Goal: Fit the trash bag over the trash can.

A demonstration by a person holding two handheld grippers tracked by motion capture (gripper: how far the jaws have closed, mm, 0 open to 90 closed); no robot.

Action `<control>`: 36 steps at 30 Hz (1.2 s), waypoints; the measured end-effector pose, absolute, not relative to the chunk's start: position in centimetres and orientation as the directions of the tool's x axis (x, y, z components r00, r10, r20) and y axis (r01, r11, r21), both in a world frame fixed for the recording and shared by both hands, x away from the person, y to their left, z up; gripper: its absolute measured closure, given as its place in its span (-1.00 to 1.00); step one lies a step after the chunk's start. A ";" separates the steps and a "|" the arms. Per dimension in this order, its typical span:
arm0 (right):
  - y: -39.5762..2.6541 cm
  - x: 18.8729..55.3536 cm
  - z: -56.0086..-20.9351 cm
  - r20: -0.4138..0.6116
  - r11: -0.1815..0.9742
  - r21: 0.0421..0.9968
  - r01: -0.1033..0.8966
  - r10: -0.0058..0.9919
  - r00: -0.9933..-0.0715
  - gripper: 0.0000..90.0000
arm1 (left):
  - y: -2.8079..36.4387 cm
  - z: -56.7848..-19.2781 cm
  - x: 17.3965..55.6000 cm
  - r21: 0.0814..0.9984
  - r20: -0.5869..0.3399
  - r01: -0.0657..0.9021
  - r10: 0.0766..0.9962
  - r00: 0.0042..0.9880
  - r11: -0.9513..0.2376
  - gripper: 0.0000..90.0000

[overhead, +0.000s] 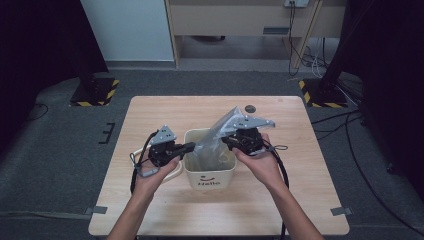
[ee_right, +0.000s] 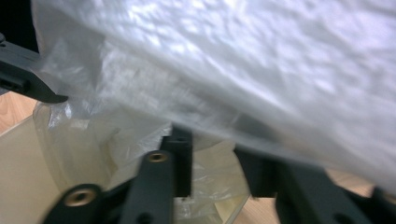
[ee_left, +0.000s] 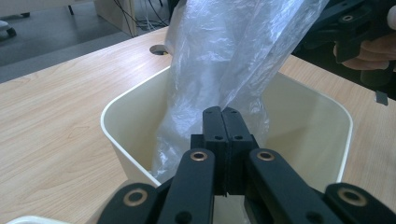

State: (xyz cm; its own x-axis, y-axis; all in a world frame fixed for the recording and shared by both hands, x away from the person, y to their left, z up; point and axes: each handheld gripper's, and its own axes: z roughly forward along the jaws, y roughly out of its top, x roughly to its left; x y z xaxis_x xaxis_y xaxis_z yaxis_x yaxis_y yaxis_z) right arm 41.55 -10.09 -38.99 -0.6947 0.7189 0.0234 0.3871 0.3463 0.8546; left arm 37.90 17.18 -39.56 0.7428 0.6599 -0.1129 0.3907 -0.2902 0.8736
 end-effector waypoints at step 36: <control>-7.2 40.2 -39.0 -0.092 0.465 0.841 0.277 0.627 -0.774 1.00 | 15.6 -37.4 37.6 0.902 -0.058 0.312 0.634 0.771 -0.297 0.51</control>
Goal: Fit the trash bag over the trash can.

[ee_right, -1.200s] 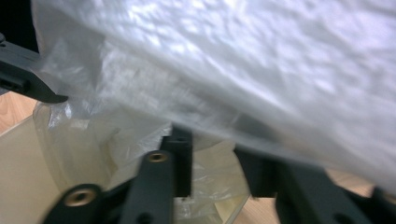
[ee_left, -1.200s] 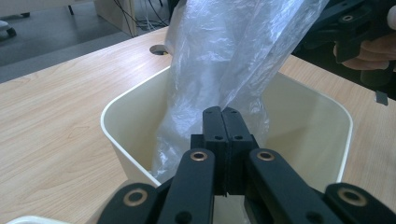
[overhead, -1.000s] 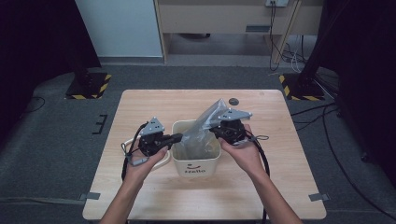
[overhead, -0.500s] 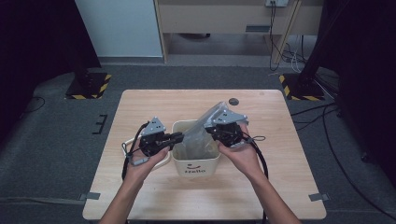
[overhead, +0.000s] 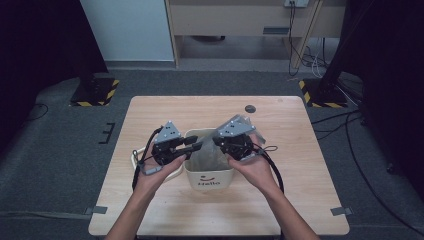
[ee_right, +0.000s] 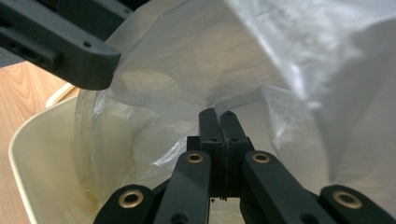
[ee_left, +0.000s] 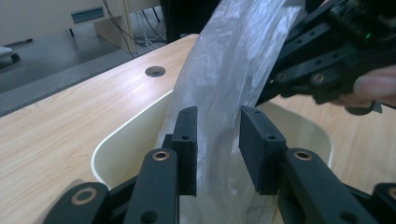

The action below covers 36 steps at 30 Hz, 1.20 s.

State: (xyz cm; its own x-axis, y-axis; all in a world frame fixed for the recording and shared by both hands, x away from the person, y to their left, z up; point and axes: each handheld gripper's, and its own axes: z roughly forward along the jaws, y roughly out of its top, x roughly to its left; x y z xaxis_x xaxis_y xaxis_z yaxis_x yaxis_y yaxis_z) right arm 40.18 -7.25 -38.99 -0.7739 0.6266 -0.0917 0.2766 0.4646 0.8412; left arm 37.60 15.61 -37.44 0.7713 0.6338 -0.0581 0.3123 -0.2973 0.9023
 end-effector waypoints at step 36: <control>-6.9 38.7 -39.7 -0.092 0.488 0.837 0.246 0.571 -0.816 1.00 | 16.7 -36.7 39.5 0.888 -0.010 0.328 0.697 0.717 -0.324 1.00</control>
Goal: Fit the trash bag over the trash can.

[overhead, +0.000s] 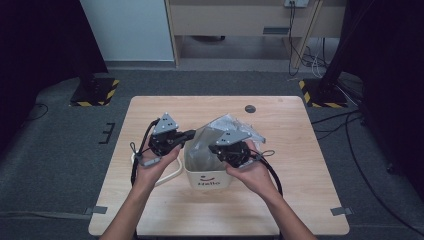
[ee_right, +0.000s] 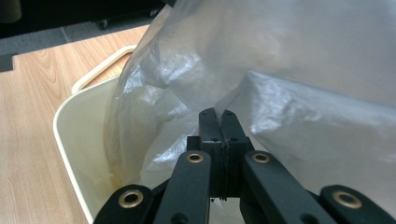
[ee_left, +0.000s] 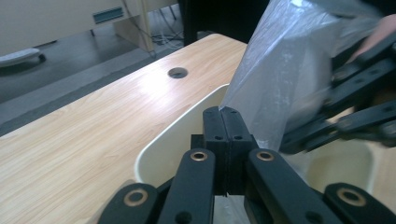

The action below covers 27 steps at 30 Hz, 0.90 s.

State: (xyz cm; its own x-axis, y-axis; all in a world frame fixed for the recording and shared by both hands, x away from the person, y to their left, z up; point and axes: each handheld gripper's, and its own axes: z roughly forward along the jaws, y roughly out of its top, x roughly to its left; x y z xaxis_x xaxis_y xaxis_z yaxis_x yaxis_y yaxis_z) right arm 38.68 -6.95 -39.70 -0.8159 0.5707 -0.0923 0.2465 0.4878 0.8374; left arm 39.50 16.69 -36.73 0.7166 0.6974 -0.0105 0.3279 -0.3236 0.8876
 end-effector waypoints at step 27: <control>-12.7 35.4 -39.9 -0.117 0.445 0.872 0.204 0.594 -0.796 1.00 | 20.1 -40.1 42.2 0.862 0.031 0.392 0.803 0.595 -0.323 1.00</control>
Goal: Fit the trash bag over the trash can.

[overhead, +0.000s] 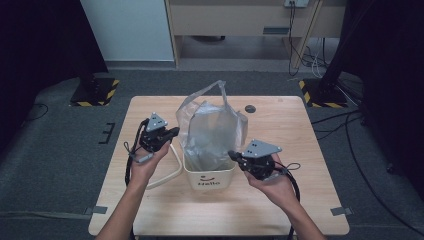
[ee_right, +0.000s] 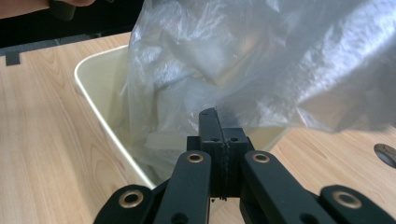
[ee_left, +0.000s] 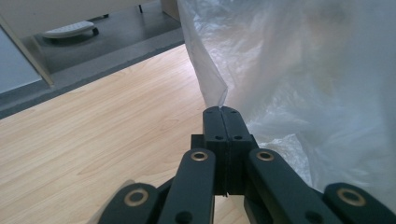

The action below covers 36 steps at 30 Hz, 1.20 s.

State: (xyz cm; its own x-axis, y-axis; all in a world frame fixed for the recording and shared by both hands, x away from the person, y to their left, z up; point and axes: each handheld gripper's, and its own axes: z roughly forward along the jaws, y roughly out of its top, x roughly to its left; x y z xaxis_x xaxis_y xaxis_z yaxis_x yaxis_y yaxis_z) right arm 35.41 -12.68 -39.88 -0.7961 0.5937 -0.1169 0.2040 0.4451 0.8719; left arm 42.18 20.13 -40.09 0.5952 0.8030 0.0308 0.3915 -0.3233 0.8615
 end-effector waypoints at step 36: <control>-14.9 32.7 -43.0 -0.160 0.548 0.809 0.214 0.554 -0.817 1.00 | 18.4 -43.4 43.0 0.802 0.086 0.431 0.795 0.601 -0.413 1.00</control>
